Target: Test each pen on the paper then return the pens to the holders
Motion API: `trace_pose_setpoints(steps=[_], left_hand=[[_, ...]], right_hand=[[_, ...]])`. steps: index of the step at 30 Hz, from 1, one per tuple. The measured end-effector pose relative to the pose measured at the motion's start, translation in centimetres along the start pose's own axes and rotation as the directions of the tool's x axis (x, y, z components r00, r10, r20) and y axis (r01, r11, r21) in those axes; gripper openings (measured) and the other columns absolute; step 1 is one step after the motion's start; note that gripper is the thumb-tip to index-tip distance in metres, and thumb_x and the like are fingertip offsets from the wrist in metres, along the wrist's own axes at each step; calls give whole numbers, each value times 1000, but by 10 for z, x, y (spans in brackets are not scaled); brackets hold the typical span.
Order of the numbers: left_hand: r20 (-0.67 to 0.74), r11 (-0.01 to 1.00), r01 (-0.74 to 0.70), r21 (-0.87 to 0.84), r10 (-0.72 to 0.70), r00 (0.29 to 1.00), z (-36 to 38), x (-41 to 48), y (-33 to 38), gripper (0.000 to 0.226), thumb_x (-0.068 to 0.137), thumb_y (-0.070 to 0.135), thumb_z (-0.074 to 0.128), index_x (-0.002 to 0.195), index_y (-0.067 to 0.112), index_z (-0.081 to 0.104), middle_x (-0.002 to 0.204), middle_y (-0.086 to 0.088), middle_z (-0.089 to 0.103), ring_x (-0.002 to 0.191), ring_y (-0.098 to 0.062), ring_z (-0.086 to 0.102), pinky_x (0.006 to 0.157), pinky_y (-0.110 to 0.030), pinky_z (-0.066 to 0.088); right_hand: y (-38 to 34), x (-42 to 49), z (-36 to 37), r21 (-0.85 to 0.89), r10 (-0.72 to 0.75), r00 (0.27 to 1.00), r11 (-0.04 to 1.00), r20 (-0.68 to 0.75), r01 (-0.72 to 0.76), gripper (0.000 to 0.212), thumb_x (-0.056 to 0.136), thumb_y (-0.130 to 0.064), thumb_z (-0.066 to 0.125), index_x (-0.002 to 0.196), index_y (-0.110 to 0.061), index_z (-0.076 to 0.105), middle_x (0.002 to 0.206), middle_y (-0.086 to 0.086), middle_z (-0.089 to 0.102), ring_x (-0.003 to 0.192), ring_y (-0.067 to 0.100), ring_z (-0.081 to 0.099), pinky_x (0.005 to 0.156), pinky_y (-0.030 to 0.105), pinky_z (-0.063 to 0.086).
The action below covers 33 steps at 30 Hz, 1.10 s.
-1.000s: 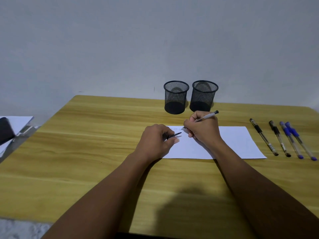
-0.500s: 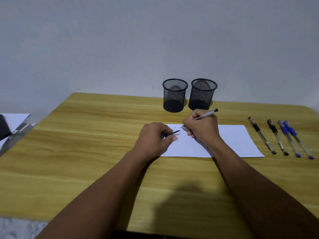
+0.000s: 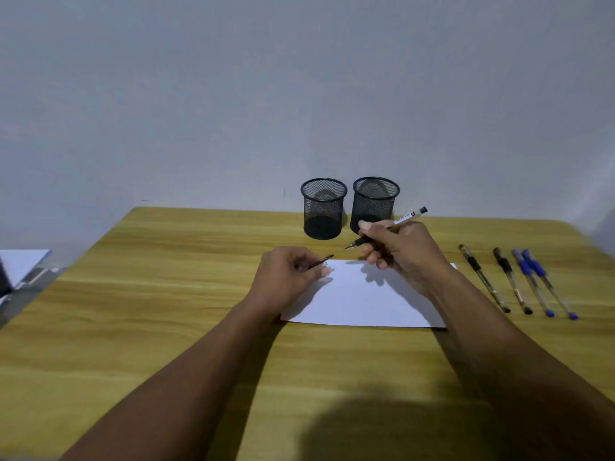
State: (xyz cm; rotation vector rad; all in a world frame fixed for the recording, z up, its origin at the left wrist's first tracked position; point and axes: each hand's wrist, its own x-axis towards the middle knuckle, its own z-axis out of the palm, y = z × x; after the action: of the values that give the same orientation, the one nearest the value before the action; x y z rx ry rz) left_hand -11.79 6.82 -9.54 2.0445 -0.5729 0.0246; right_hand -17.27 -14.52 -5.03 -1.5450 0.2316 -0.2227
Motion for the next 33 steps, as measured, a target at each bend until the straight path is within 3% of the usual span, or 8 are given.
trace_pose_setpoints(steps=[5,13,16,21,27,33], left_hand=[[-12,981,-8,-192,6,1000,8,10,21,8,77,26,86,82,23,80,78,5,78,72,-6,69,69,-26,53],[45,977,-45,-208,55,997,26,17,43,13,75,25,88,85,20,81,75,-3,77,67,-16,67,65,-43,57],[63,972,-39,-233,55,996,33,18,46,12,75,23,88,82,18,81,74,-6,76,66,-14,64,64,-39,54],[79,966,-22,-257,44,996,39,17,46,11,74,22,89,82,20,81,77,-5,77,71,-17,68,73,-46,58],[98,972,-45,-233,69,993,48,19,60,12,74,18,88,80,13,79,70,-6,72,60,-10,55,59,-25,46],[64,985,-60,-163,71,995,57,18,58,12,76,19,88,73,22,76,63,1,69,55,-9,54,55,-21,44]], right_hand=[[-14,-10,-10,80,68,997,994,27,-70,30,103,-24,58,90,0,69,59,11,64,41,14,56,40,22,36],[-14,-19,-19,137,52,998,989,26,-55,29,102,-25,60,92,0,68,58,10,64,42,14,56,41,21,38],[-13,-20,-26,147,39,999,988,-8,-38,28,102,-25,60,89,-1,68,56,9,64,40,14,54,40,21,37],[-10,-19,-40,147,34,997,989,-67,-23,27,102,-23,59,87,-3,68,54,9,63,39,13,51,39,21,35],[1,-18,-36,124,40,999,992,-13,-38,26,102,-24,61,88,-2,67,58,10,63,41,13,51,40,19,36],[9,-14,-39,63,-16,1000,998,-6,16,28,101,-26,63,90,0,67,58,11,62,41,13,45,45,22,40]])
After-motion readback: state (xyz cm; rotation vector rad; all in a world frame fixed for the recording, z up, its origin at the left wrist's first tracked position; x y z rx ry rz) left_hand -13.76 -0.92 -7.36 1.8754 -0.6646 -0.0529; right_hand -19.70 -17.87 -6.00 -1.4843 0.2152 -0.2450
